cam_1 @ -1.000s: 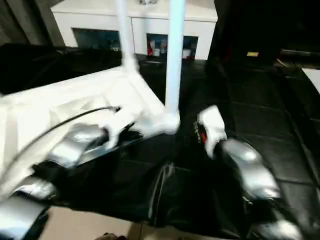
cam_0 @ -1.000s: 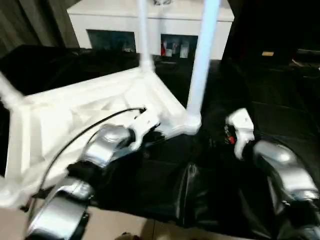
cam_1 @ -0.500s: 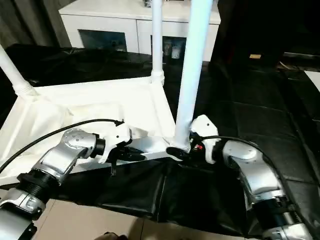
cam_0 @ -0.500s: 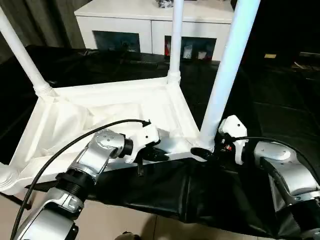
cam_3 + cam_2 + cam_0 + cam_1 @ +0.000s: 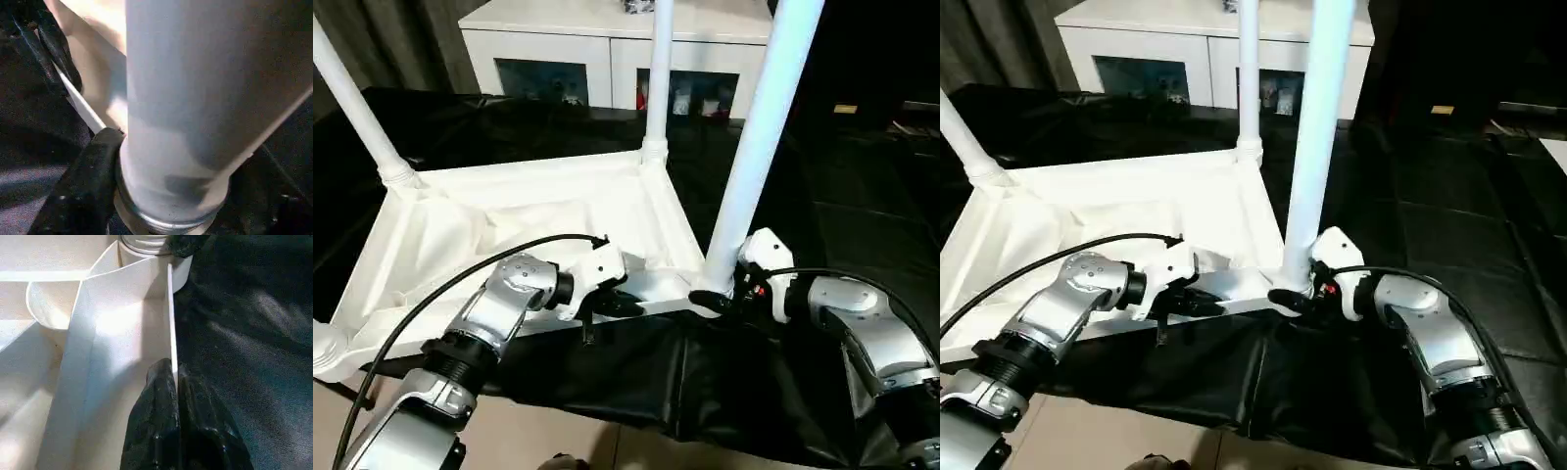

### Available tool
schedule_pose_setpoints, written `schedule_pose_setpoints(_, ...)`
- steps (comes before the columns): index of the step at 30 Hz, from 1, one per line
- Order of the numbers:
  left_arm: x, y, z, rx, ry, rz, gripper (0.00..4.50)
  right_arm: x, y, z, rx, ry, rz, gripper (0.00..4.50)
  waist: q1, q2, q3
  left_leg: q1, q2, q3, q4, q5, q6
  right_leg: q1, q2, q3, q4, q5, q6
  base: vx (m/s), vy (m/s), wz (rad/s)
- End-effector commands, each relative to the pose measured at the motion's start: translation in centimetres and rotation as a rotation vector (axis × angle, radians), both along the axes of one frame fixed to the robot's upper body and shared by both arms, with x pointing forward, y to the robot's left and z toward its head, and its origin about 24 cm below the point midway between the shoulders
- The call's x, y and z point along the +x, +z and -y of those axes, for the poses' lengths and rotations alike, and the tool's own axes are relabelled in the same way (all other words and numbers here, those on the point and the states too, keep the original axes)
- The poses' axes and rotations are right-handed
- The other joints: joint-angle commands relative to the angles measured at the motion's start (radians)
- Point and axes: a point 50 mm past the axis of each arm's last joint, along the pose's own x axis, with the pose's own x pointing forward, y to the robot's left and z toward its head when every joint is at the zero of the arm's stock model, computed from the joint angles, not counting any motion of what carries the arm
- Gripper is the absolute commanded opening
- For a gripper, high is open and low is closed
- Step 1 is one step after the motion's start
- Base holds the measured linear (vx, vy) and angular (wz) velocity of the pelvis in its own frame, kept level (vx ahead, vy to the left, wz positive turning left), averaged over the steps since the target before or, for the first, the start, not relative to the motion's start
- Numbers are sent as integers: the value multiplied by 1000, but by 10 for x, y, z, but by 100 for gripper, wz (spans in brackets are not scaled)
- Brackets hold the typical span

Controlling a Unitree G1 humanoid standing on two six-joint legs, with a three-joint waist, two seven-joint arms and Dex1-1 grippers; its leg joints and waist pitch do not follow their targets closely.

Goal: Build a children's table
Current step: Rotate leg to tighten

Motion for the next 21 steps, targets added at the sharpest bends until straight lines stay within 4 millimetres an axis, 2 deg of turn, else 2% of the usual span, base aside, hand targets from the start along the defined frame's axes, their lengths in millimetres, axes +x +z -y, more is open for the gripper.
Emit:
schedule_pose_setpoints(1, 4, 14, 2, -31, -14, 59, 0, 2, 3, -3, -4, 27, 12, 281, -2, -19, -71, 32, 55, -24, -69, -238, 65, 39, -55, 37, -58, -252, -224, 0, 0, 0)
schedule_pose_setpoints(9, 4, 14, 1, -37, -8, 49, 0, 2, 4, -5, 54, 11, 5, 272, -2, -19, -73, 33, 54, -24, -67, -234, 68, 39, -54, 37, -56, -240, -230, 0, 0, 0)
schedule_pose_setpoints(11, 5, 12, 1, -32, 22, 40, 0, 7, 0, -8, 76, -62, 1, 272, -4, -18, -72, 32, 54, -24, -67, -233, 67, 38, -54, 36, -56, -245, -232, 0, 0, 0)
schedule_pose_setpoints(14, 10, 8, 7, -35, 90, 37, 0, 17, -9, -15, 105, -249, 15, 272, -11, -16, -69, 33, 52, -25, -69, -262, 47, 31, -54, 37, -59, -289, -227, 0, 0, 0)
schedule_pose_setpoints(16, 13, 8, 15, -49, 142, 43, 0, 24, -14, -20, 121, -388, 21, 272, -21, -18, -69, 32, 50, -30, -73, -295, 21, 34, -53, 33, -62, -331, -213, 0, 0, 0)
schedule_pose_setpoints(17, 19, 7, 24, -50, 212, 58, 0, 32, -20, -26, 133, -549, 19, 272, -28, -18, -67, 35, 51, -29, -75, -308, 6, 30, -50, 35, -63, -337, -208, 0, 0, 0)
schedule_pose_setpoints(18, 20, 6, 27, -49, 231, 62, 0, 33, -21, -28, 135, -591, 17, 272, -34, -14, -65, 37, 49, -29, -75, -321, -3, 23, -49, 37, -64, -346, -210, 0, 0, 0)
schedule_pose_setpoints(19, 23, 6, 34, -49, 278, 68, 0, 36, -25, -33, 146, -678, 3, 272, -40, -17, -68, 37, 46, -32, -75, -339, -22, 27, -52, 34, -66, -371, -202, 0, 0, 0)
schedule_pose_setpoints(21, 26, 6, 41, -51, 324, 67, 0, 39, -29, -38, 155, -758, -11, 272, -39, -17, -69, 40, 47, -33, -74, -351, -22, 27, -54, 35, -72, -386, -185, 0, 0, 0)
